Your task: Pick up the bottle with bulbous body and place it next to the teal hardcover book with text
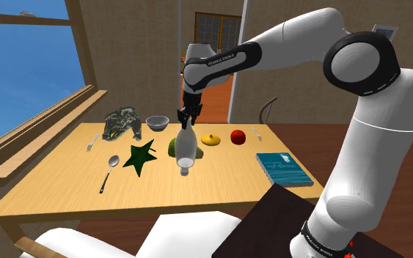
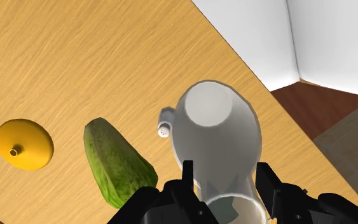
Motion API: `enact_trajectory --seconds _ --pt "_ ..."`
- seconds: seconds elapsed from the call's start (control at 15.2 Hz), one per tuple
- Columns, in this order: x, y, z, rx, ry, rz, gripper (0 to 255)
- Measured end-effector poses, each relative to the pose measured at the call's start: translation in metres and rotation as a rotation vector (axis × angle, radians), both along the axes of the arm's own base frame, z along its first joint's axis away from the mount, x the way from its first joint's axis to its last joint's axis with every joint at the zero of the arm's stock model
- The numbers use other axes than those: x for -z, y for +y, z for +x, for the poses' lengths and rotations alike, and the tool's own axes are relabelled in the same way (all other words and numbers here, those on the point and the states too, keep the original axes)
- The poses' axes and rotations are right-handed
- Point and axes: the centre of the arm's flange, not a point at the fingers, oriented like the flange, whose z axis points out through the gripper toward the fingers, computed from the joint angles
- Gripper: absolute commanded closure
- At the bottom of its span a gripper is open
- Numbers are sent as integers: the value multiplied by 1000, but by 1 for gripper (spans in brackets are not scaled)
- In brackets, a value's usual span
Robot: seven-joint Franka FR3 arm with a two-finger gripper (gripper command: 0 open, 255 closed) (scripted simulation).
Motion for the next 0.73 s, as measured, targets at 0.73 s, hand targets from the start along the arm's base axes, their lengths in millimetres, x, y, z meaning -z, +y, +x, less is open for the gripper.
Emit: enact_trajectory --seconds 0.73 --pt "-58 2 0 0 0 0 255"
